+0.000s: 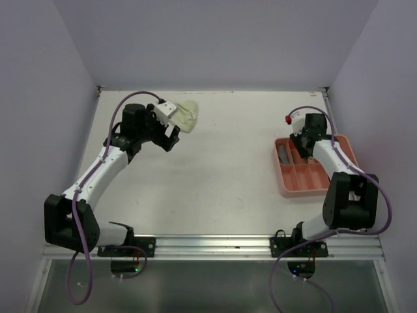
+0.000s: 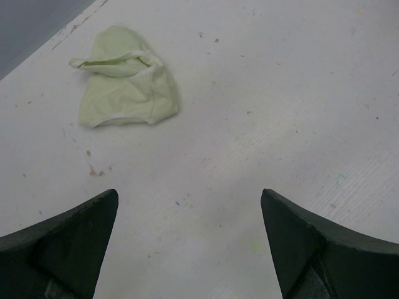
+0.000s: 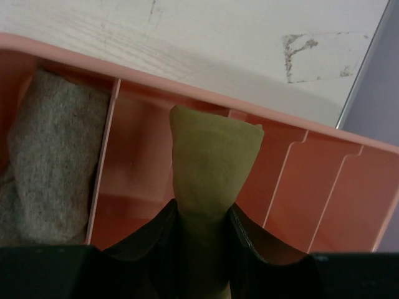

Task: Roll the underwear
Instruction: Place the rolled underwear into the container

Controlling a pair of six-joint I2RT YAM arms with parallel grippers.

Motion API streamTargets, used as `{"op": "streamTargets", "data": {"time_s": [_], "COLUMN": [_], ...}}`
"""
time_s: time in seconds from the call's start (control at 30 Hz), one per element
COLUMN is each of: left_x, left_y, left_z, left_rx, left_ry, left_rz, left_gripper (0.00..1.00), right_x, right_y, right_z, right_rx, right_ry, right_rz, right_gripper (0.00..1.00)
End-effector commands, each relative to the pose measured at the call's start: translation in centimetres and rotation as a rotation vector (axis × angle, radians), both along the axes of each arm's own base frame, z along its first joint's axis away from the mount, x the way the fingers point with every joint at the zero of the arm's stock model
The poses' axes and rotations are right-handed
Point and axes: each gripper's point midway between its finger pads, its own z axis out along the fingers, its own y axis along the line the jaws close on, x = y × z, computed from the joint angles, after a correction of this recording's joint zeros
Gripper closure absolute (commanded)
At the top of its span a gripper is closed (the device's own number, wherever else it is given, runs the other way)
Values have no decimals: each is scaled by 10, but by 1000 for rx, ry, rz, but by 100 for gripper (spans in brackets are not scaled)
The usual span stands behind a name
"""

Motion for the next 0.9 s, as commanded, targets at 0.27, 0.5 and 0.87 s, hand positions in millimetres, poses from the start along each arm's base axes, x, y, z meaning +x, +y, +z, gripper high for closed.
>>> {"op": "streamTargets", "data": {"time_s": [0.27, 0.5, 0.87], "left_x": [9, 11, 10], "left_y": [0, -1, 0], "left_z": [5, 3, 2], "left_rx": [-1, -7, -5], "left_ry": [-18, -7, -2], "left_rz": [24, 27, 29], "left_gripper": [0, 0, 0], "right_x": [13, 11, 9], "right_y": [8, 18, 40], "right_z": [-23, 1, -30], "right_rx": [11, -28, -18], "right_ry": [-45, -109, -46], "right_rz": [-1, 17, 35], "right_gripper": [100, 100, 100]}}
